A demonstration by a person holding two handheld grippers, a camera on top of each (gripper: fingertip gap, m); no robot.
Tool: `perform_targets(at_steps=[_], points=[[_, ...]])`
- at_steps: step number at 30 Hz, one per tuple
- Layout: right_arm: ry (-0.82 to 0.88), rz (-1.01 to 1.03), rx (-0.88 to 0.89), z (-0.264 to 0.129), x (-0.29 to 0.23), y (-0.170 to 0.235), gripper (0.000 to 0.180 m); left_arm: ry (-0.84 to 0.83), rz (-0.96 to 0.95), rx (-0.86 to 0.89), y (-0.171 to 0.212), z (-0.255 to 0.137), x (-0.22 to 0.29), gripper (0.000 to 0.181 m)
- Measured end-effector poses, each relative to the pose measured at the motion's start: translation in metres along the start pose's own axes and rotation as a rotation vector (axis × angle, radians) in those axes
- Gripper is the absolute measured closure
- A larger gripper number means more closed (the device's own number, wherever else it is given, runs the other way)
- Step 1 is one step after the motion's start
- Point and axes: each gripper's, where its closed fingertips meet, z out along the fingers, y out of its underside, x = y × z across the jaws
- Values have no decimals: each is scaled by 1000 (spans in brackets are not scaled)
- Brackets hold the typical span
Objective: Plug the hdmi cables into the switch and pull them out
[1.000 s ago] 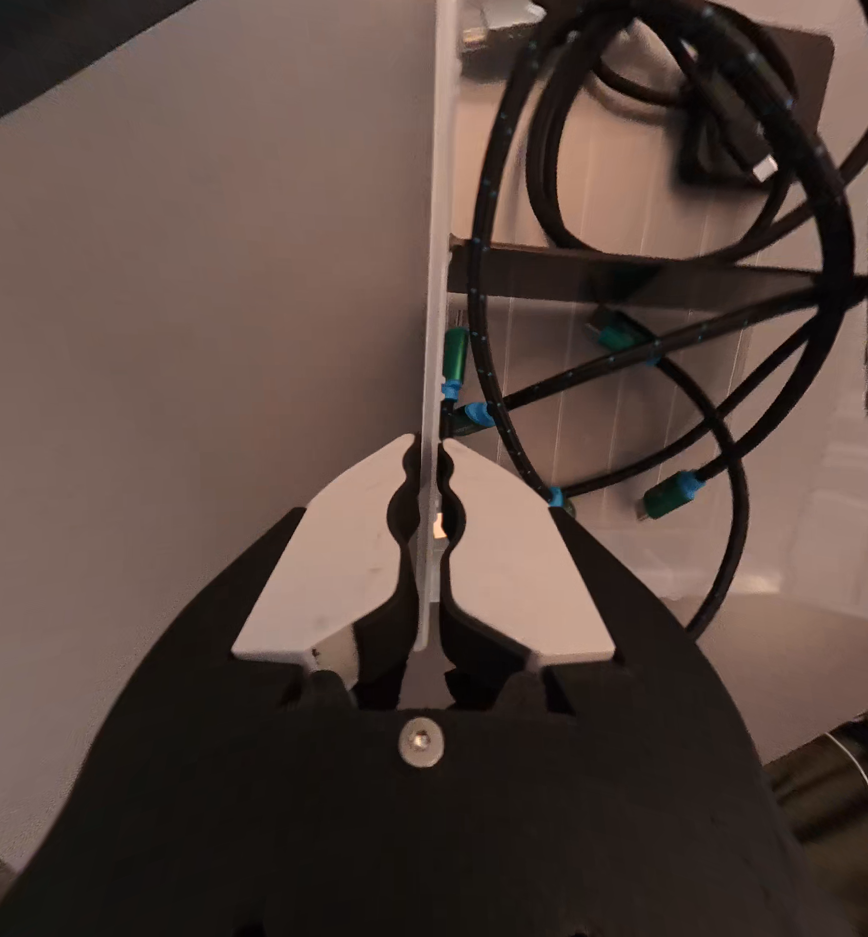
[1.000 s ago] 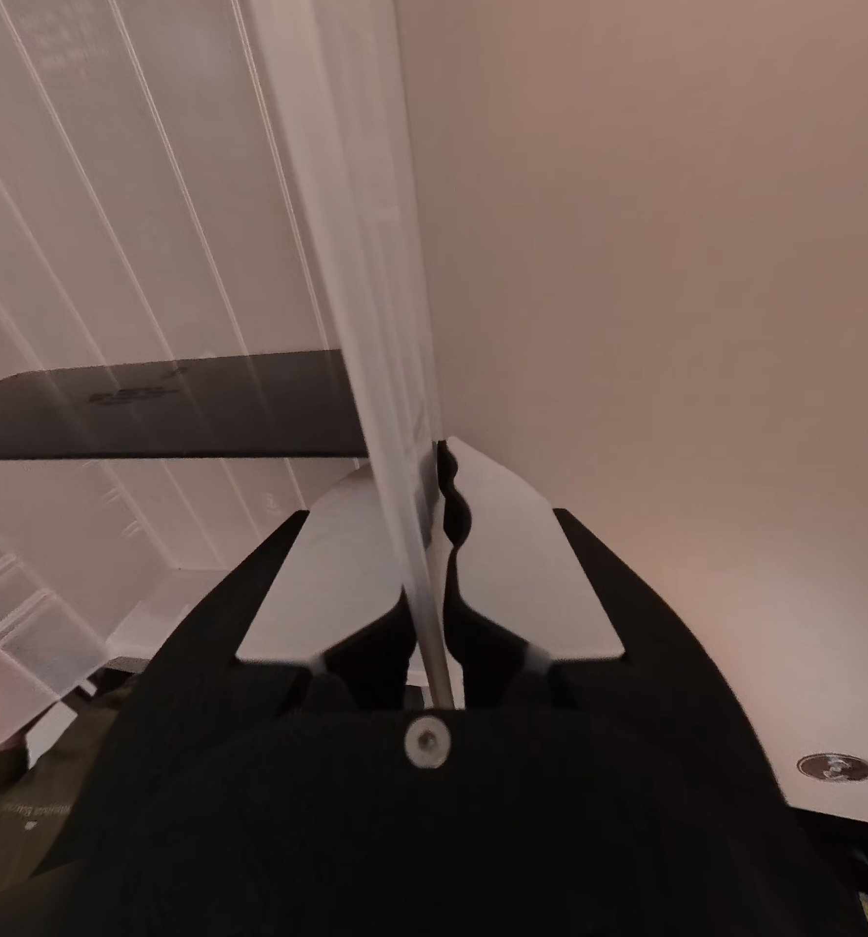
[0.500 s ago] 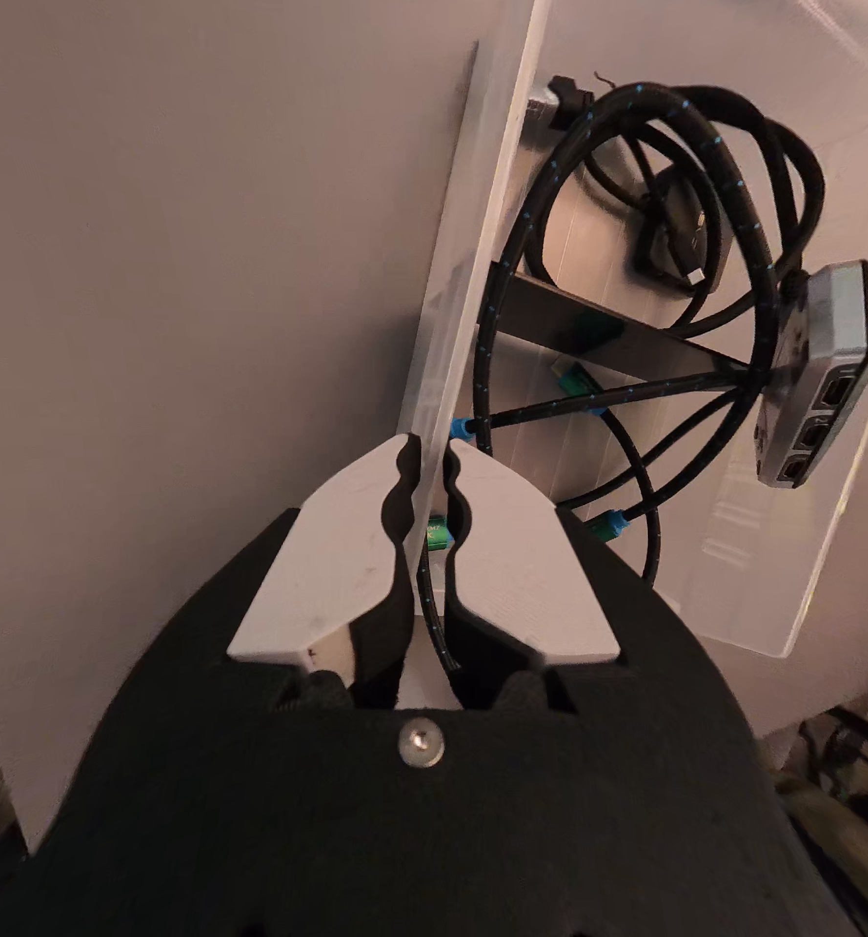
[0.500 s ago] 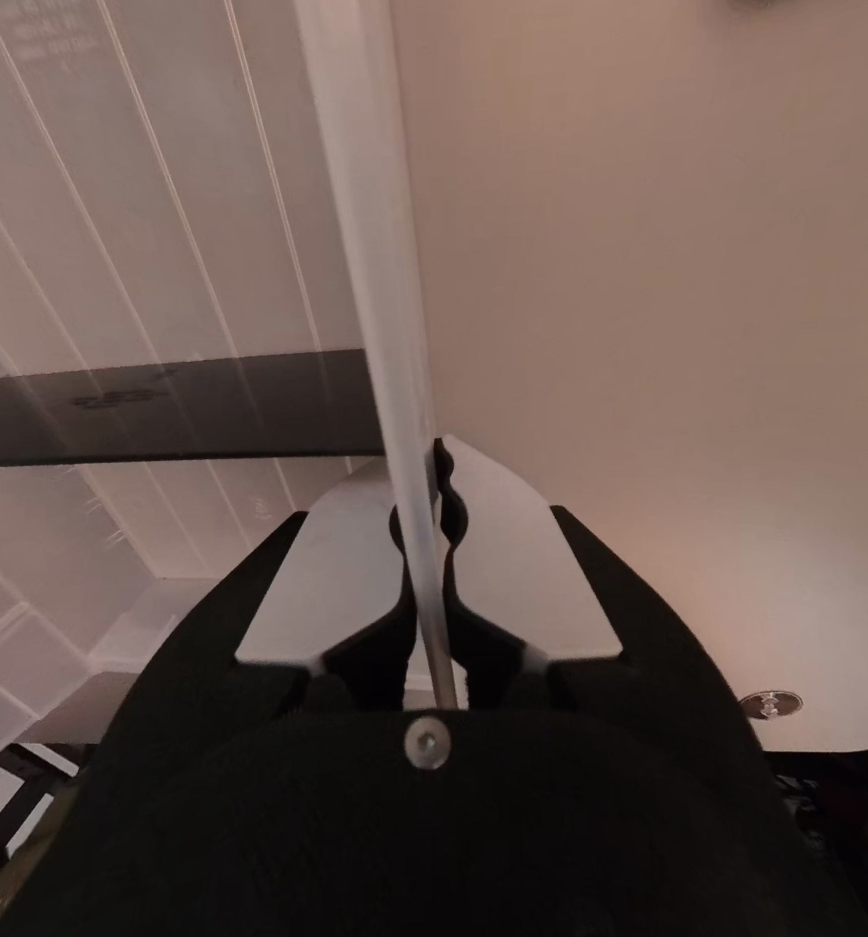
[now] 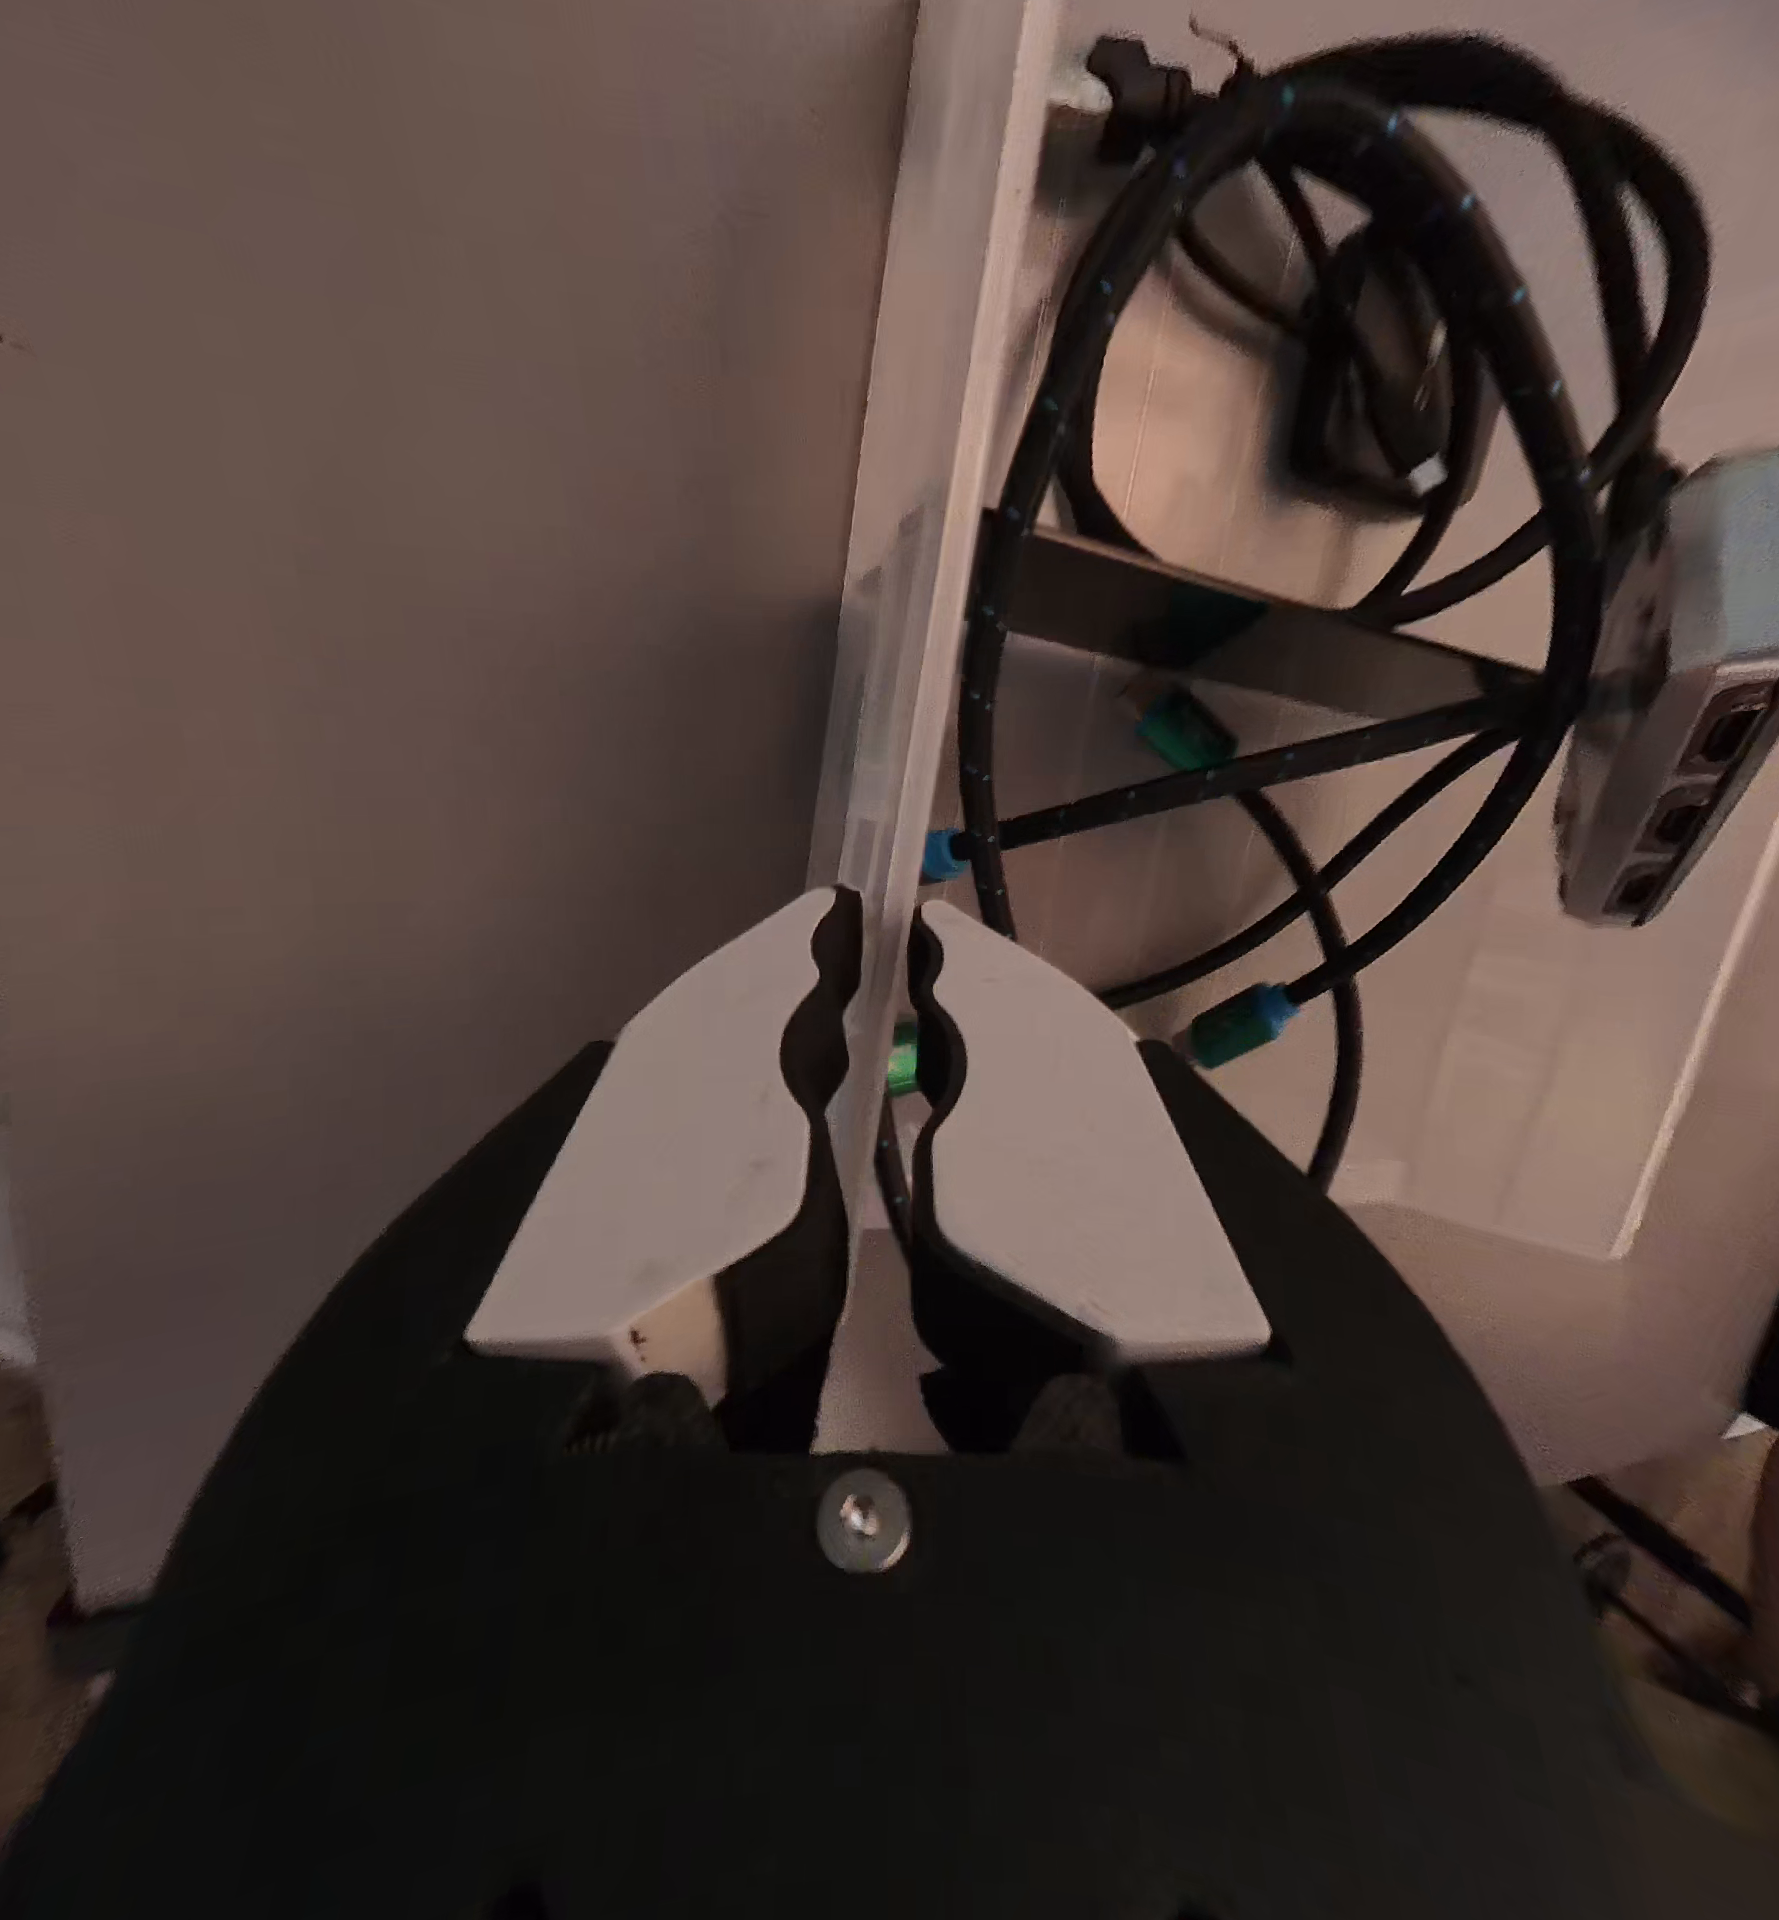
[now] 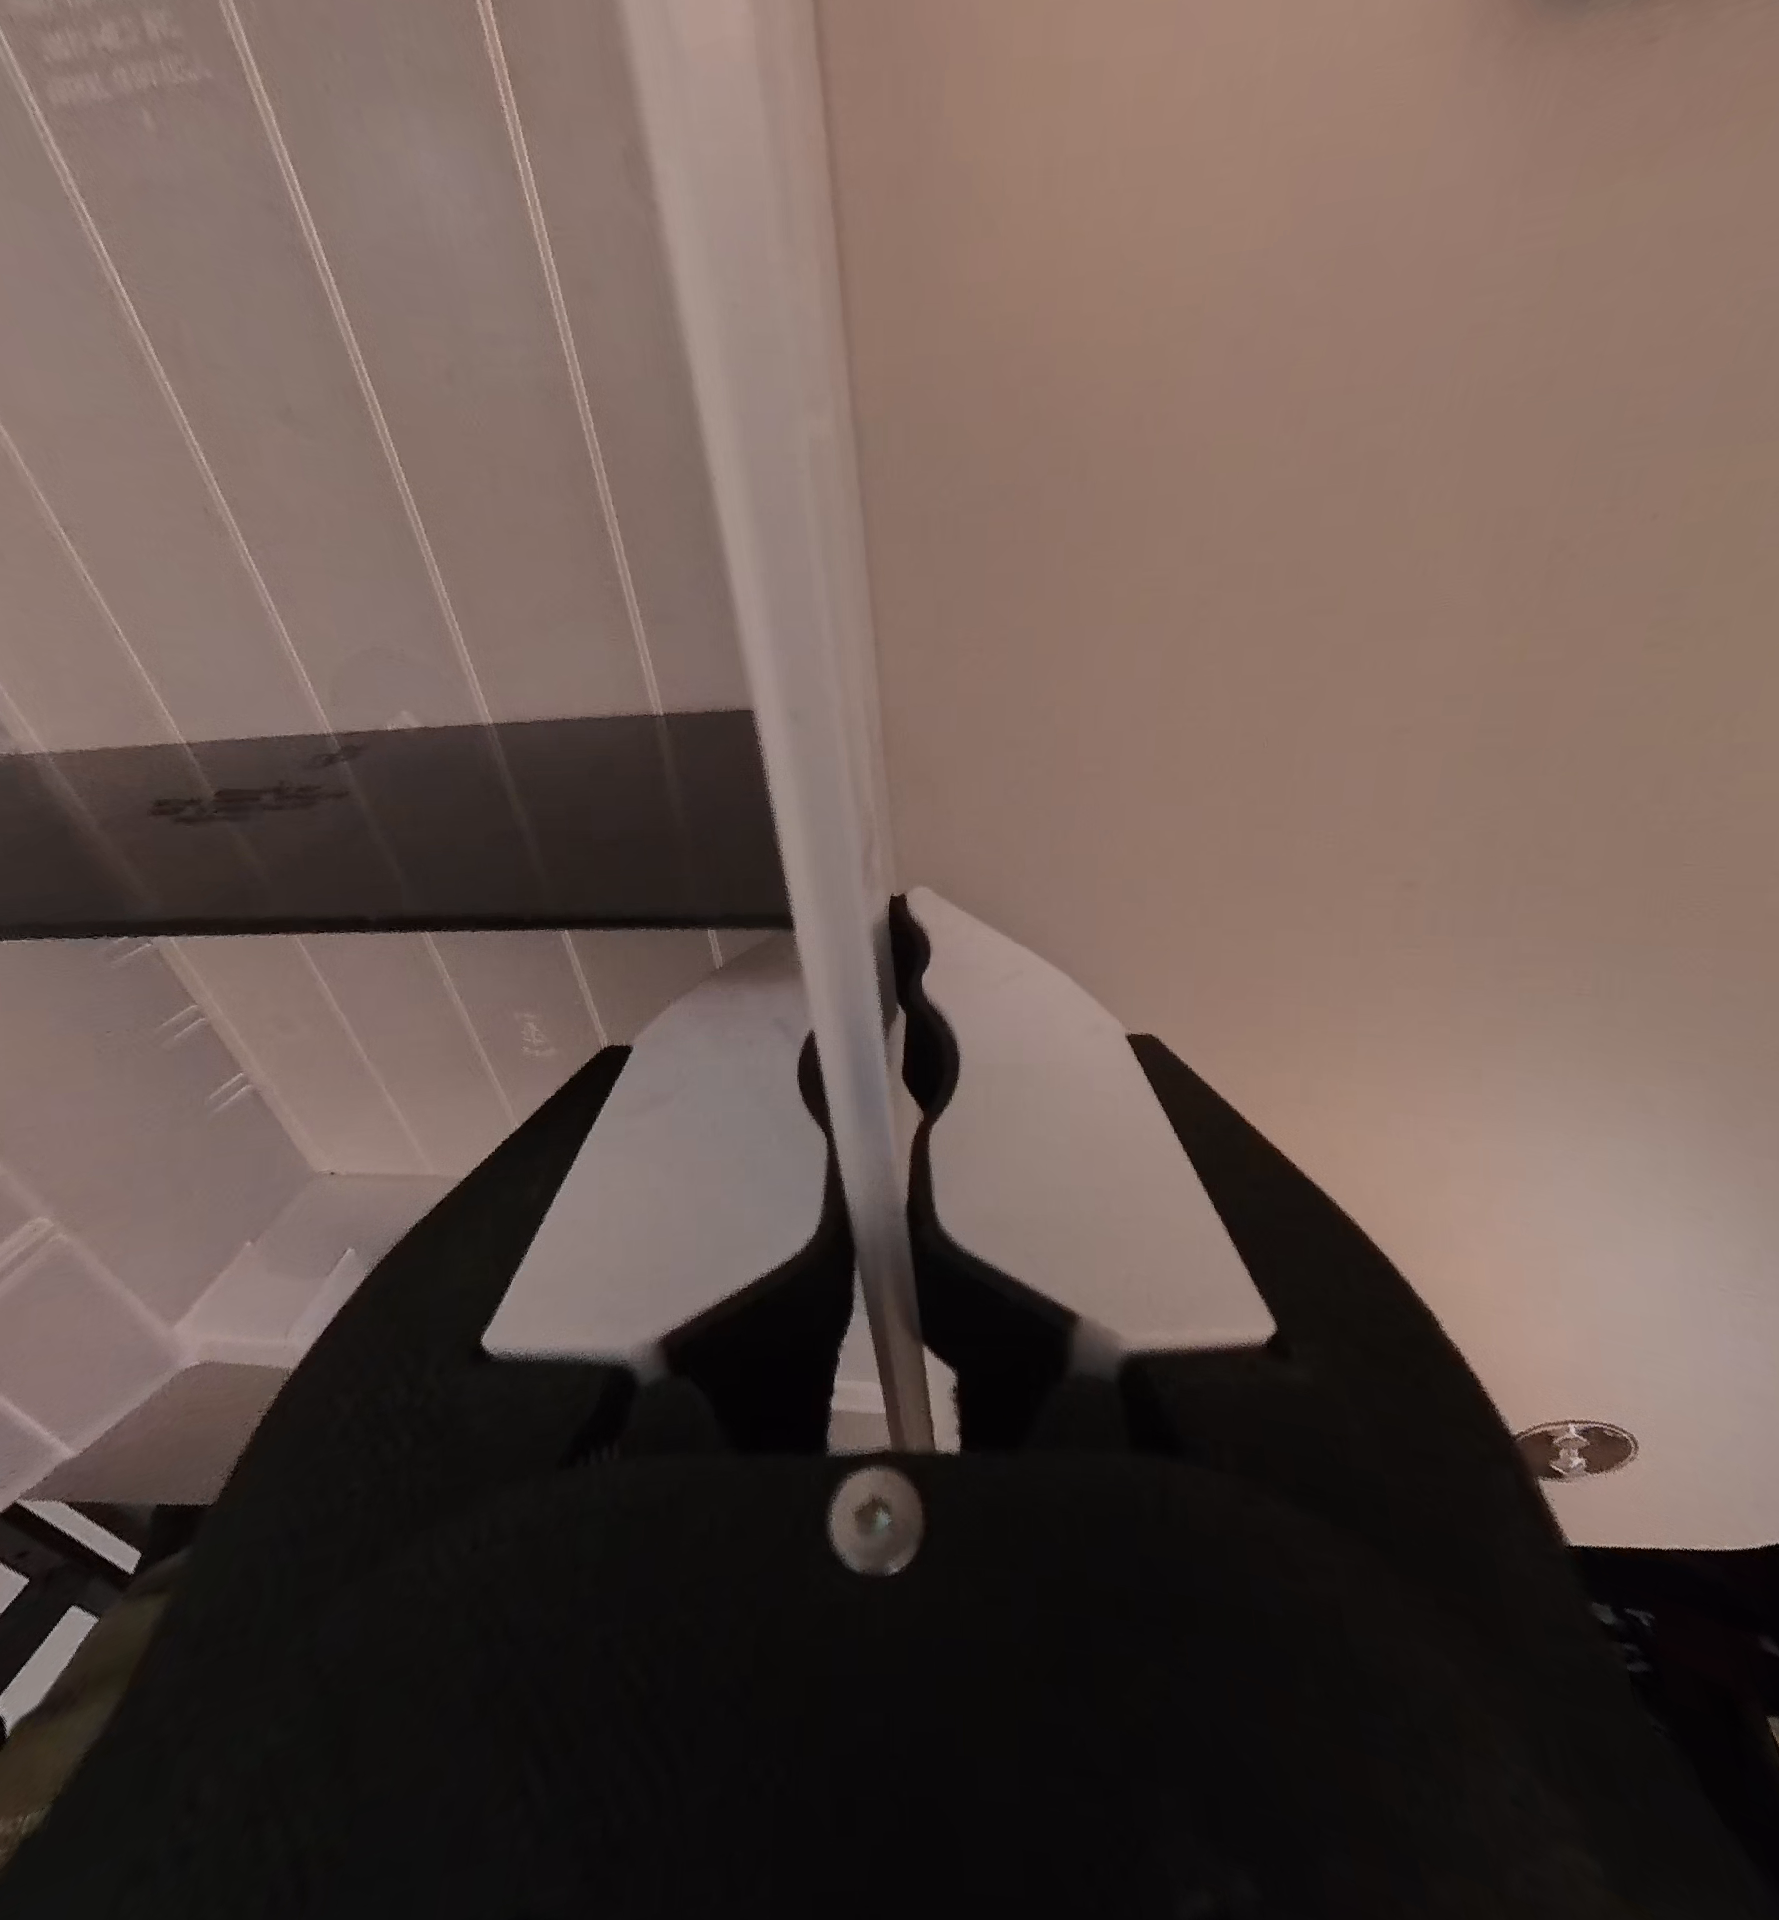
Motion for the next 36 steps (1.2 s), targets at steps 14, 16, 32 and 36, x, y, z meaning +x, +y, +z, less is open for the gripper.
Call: perform_targets(at_steps=[14,16,32,36], points=[[13,-34,-4,1,1,-10,175,-17,73,-103,19,-2,13,175],[11,-41,-4,1,-1,-11,175,-28,76,-107,19,-2,13,175],[-30,-21,3,2,-12,-6,168,-44,81,-101,15,-1,12,176],[-39,7,0,0,-11,-4,167,-33,65,-20,3,-9,14,176]])
